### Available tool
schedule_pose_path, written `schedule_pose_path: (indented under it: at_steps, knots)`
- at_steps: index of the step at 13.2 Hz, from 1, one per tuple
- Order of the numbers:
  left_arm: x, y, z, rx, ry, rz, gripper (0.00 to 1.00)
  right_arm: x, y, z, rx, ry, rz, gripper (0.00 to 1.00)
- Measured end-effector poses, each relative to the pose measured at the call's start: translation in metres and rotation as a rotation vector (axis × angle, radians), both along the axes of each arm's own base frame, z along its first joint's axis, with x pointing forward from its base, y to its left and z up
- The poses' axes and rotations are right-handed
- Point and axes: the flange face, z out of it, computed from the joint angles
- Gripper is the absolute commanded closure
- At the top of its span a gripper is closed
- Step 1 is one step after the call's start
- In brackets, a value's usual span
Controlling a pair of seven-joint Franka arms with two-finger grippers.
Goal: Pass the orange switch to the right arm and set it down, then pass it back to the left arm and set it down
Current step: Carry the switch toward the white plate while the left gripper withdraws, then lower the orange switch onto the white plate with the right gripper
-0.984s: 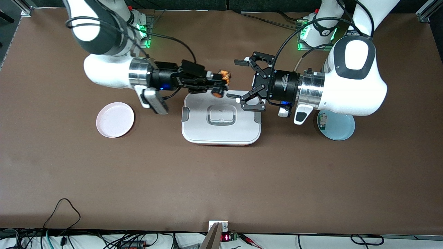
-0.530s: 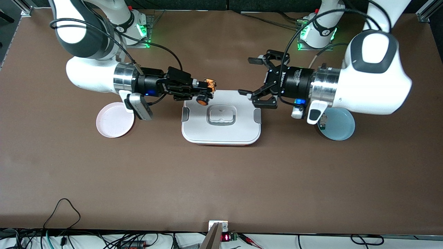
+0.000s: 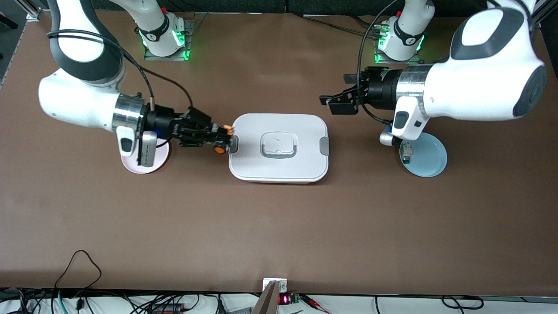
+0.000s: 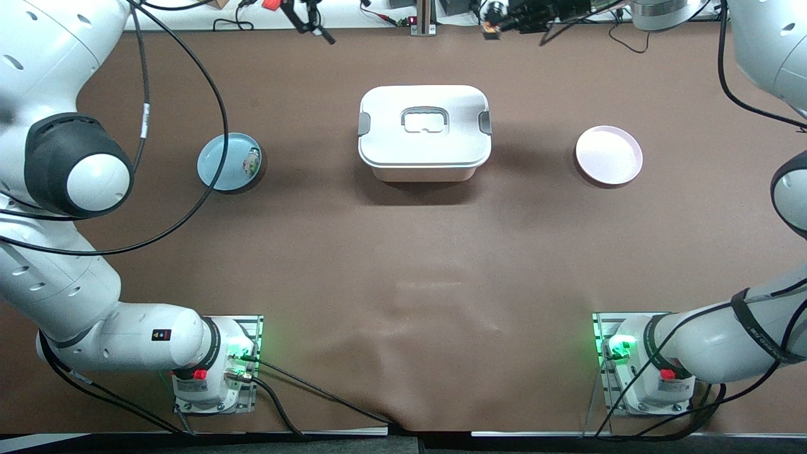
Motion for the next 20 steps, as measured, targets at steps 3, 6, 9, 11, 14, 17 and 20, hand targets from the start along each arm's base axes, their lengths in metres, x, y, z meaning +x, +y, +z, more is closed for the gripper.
schedule_pose_path:
  at_steps: [3,6,9,11,14,17,20]
  knots:
    - [-0.014,0.023,0.001,0.172,-0.12,-0.174,0.0,0.005,-0.043,-0.019,-0.192,-0.051,0.096,0.67]
    - [-0.026,0.047,0.015,0.322,-0.212,-0.304,0.0,0.01,-0.088,-0.046,-0.382,-0.077,0.206,0.67]
    - [-0.028,0.057,0.018,0.402,-0.245,-0.342,0.0,0.011,-0.115,-0.067,-0.632,-0.093,0.345,0.67]
    - [-0.027,0.058,0.017,0.413,-0.25,-0.352,0.0,0.01,-0.122,-0.075,-0.793,-0.121,0.467,0.67]
    - [-0.033,0.055,0.019,0.425,-0.268,-0.361,0.0,0.01,-0.134,-0.085,-0.937,-0.203,0.699,0.67]
    - [-0.043,0.069,0.022,0.444,-0.329,-0.407,0.0,0.01,-0.144,-0.1,-1.012,-0.264,0.944,0.67]
    - [-0.042,0.12,0.022,0.421,-0.396,-0.49,0.0,0.005,-0.163,-0.122,-1.014,-0.321,1.137,0.67]
